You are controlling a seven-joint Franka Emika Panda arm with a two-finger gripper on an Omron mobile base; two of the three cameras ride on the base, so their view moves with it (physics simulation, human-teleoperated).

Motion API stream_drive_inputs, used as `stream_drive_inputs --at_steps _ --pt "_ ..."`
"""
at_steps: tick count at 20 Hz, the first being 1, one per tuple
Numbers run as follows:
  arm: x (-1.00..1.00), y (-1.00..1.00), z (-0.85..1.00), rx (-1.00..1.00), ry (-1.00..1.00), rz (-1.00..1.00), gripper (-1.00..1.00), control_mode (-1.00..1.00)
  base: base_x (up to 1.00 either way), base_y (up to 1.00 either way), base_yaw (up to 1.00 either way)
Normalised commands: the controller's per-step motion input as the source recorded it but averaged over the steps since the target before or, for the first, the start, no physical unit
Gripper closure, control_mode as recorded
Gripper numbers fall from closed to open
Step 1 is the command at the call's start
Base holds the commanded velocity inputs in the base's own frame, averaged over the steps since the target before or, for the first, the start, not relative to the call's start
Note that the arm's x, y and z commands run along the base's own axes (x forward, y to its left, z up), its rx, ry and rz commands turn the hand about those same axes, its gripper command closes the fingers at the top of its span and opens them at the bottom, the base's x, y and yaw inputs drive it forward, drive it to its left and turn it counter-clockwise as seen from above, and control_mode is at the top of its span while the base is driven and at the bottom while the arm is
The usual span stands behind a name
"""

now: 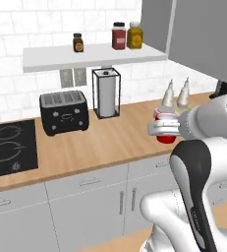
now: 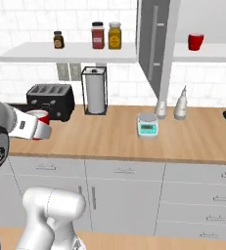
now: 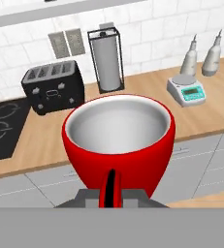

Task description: Gather all objects into one cabinet and sort the glasses and bowls to opposite sides.

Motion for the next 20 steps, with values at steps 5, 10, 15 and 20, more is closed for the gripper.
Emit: stream_drive_inputs --at_steps 5,10,15,20 --pt "0.0 0.0 0.0 0.0 0.0 0.0 1.0 1.0 -0.44 0.0 -0.64" --pt "0.0 0.0 0.0 0.0 0.0 0.0 1.0 1.0 -0.18 -0.21 -0.66" --pt "0.0 0.0 0.0 0.0 0.0 0.0 1.0 1.0 0.13 -0.7 -0.43" --pt "0.0 0.0 0.0 0.0 0.0 0.0 1.0 1.0 0.54 -0.99 -0.07"
